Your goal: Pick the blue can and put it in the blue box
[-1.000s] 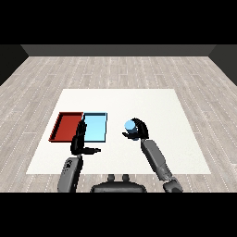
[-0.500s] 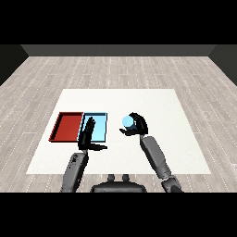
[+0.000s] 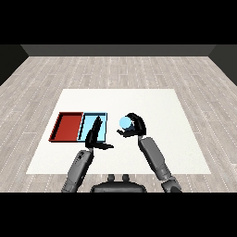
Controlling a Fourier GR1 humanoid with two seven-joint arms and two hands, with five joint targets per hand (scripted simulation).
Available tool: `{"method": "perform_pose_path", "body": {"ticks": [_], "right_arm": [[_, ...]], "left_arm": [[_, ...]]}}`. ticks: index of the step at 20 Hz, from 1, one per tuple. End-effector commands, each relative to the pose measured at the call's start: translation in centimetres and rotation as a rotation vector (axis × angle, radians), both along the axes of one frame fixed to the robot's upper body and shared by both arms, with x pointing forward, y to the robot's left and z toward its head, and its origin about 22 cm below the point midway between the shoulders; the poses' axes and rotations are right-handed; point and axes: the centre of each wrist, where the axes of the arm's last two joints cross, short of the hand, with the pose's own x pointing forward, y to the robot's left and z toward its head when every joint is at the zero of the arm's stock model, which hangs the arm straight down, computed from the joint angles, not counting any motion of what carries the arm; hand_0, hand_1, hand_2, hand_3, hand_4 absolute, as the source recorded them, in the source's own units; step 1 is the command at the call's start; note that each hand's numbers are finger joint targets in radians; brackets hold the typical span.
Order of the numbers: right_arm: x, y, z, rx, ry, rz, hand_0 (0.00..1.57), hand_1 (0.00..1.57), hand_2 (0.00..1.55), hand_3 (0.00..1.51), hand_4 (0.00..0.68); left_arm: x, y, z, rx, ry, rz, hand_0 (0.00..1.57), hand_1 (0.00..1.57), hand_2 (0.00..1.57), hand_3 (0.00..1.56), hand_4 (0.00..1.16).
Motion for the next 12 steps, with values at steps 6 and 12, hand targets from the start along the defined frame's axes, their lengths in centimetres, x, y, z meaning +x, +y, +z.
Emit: {"method": "perform_pose_path", "body": {"ticks": [6, 12], "right_arm": [[-0.1, 1.5, 0.1, 0.013, -0.014, 0.029, 1.42, 1.42, 1.45, 1.41, 0.661], [-0.3, 1.1, -0.3, -0.001, -0.014, 0.061, 1.41, 1.41, 1.45, 1.41, 0.665]], "left_arm": [[1.3, -3.8, -0.2, 0.034, 0.024, -0.022, 0.00, 0.00, 0.00, 0.00, 0.00], [2.1, -4.8, -1.5, 0.033, 0.071, -0.027, 0.00, 0.00, 0.00, 0.00, 0.00]]}}
